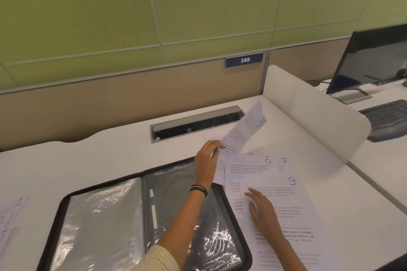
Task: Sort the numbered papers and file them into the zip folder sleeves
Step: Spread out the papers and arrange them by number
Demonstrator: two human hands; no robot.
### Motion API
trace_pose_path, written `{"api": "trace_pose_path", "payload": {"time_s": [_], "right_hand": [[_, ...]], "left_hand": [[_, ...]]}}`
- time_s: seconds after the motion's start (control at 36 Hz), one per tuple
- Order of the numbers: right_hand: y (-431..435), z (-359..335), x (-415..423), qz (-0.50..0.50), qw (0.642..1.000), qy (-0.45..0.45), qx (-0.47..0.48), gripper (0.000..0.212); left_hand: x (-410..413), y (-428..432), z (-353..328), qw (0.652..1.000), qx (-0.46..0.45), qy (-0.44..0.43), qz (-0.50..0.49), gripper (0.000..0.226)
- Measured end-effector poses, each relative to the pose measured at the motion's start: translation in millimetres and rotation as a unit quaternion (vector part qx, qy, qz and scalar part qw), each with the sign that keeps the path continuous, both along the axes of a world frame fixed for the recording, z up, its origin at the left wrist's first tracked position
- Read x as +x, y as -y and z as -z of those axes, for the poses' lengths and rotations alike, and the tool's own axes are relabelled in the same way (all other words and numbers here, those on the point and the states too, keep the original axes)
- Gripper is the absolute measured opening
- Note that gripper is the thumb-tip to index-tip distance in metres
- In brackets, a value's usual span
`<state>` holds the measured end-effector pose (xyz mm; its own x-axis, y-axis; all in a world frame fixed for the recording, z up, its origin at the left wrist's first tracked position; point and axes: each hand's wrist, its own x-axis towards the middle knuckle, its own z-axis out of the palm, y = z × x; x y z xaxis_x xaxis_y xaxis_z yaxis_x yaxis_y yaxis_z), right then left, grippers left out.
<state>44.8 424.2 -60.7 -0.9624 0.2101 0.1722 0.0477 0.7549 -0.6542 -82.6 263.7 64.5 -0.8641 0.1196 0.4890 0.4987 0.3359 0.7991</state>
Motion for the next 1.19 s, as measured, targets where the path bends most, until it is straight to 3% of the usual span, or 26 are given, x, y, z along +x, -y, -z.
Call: {"api": "trace_pose_path", "payload": {"time_s": [0.19,0.33,0.5,0.69,0.83,1.0,1.19], "right_hand": [[30,-25,-7,0.027,0.993,-0.056,-0.102,0.026],[55,-38,-20,0.076,0.973,-0.061,-0.207,0.021],[84,-58,-35,0.071,0.961,-0.047,-0.264,0.018],[120,-73,-50,0.048,0.952,-0.009,-0.302,0.027],[151,-90,-57,0.006,0.932,0.007,-0.363,0.037],[184,-104,-57,-0.034,0.905,-0.007,-0.424,0.028],[217,-106,-58,-0.045,0.899,0.021,-0.435,0.038]], "left_hand": [[8,34,-20,0.995,-0.055,-0.061,-0.061,0.016],[15,69,-33,0.99,-0.057,-0.063,-0.115,0.005],[27,113,-49,0.99,-0.028,-0.047,-0.129,0.047],[43,166,-55,0.99,-0.021,-0.063,-0.128,0.026],[57,200,-60,0.989,0.005,-0.033,-0.146,0.025],[77,241,-56,0.983,0.045,0.009,-0.175,0.02],[104,283,-57,0.972,0.092,0.05,-0.208,0.021]]}}
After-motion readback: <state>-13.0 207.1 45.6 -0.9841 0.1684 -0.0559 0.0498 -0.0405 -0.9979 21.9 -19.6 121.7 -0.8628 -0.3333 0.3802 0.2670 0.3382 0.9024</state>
